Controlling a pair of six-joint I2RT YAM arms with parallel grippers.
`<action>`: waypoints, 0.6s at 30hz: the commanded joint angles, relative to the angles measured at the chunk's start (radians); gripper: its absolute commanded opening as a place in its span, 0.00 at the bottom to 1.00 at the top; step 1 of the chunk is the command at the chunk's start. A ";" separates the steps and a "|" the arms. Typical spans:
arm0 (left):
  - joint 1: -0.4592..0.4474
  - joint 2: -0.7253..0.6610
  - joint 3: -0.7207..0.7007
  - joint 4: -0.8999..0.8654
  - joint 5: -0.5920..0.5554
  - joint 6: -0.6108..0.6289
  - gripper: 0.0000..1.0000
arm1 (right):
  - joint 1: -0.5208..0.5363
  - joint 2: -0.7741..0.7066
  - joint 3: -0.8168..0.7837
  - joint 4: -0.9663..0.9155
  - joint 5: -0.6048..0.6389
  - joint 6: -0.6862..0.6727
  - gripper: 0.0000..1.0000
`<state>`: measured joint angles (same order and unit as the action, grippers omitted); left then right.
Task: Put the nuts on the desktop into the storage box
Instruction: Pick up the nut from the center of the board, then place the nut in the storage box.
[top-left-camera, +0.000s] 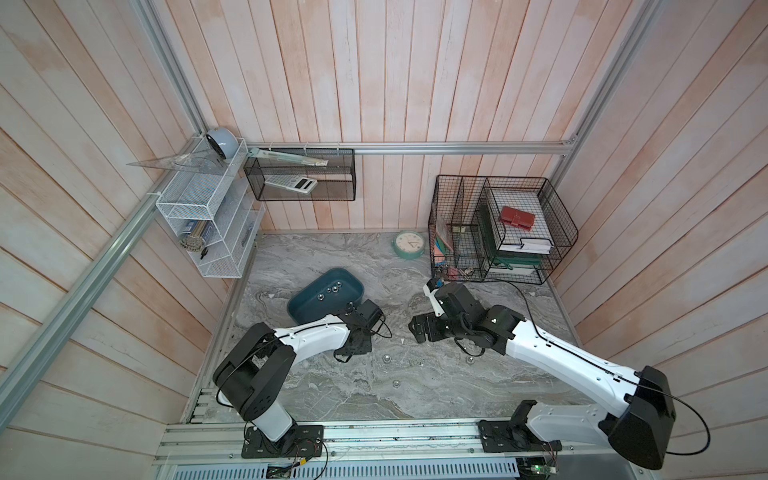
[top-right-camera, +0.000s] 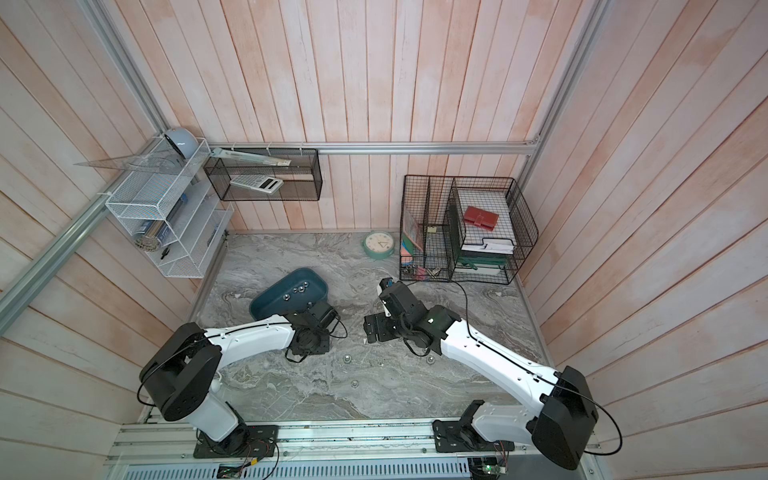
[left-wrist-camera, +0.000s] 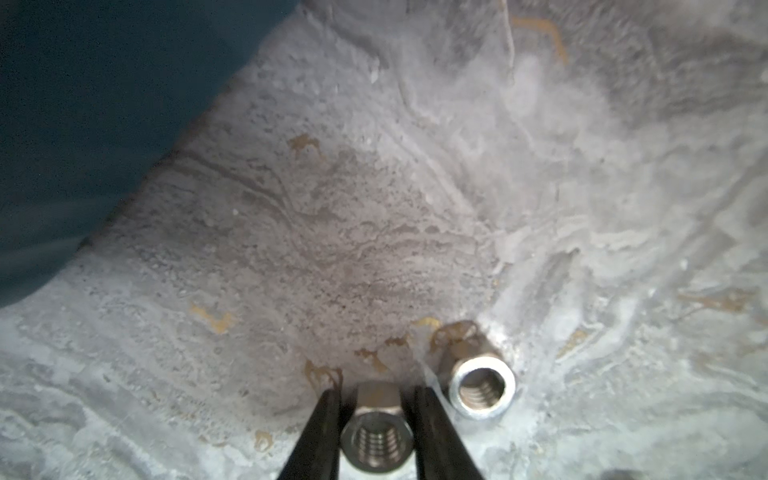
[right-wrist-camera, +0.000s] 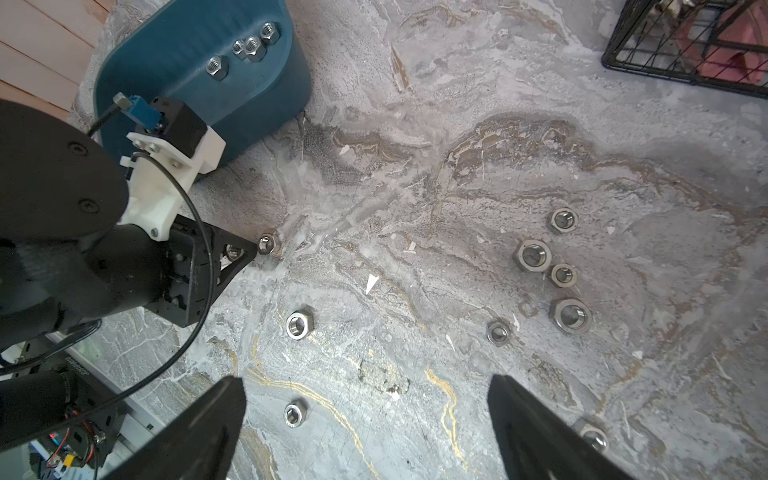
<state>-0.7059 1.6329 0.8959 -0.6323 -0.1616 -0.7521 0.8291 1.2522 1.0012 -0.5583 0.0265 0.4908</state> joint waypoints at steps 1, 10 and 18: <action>0.020 -0.012 0.048 -0.036 -0.020 0.013 0.26 | 0.007 0.022 0.044 -0.023 0.018 -0.024 0.98; 0.105 -0.074 0.193 -0.148 -0.035 0.066 0.26 | 0.004 0.080 0.130 -0.023 0.030 -0.080 0.98; 0.284 -0.063 0.313 -0.190 -0.017 0.160 0.27 | -0.011 0.165 0.228 -0.020 0.018 -0.138 0.98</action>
<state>-0.4679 1.5791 1.1778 -0.7807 -0.1688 -0.6472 0.8272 1.3949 1.1873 -0.5648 0.0338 0.3908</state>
